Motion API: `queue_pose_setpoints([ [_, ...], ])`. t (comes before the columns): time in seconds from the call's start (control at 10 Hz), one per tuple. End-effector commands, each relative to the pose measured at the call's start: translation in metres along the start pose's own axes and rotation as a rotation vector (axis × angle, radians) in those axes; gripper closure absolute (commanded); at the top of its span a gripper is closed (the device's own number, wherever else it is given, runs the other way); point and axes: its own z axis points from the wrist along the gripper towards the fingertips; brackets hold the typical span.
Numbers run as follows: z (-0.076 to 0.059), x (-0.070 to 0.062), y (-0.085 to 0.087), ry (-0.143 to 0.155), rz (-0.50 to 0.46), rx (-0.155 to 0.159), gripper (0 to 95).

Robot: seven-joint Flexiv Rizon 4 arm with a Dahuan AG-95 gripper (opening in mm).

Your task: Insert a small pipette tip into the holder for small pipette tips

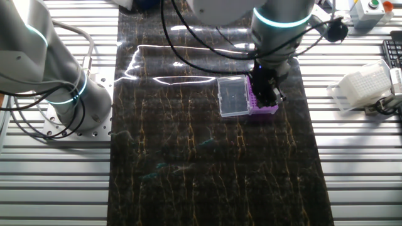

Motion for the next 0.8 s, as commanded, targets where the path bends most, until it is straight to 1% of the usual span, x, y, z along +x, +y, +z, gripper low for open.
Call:
queue_pose_setpoints([
  [0.1, 0.001, -0.0019, 0.0011, -0.033, 0.015, -0.009, 95.0],
  [0.2, 0.0018, -0.0031, 0.0025, -0.068, 0.011, -0.013, 95.0],
  [0.5, 0.0025, -0.0041, 0.0036, -0.117, 0.004, -0.028, 95.0],
  [0.6, 0.0025, -0.0041, 0.0036, -0.155, -0.007, -0.045, 95.0],
  [0.7, 0.0025, -0.0041, 0.0036, -0.17, -0.01, -0.056, 76.0],
  [0.8, 0.0023, -0.0045, 0.0035, -0.178, -0.01, -0.065, 95.0],
])
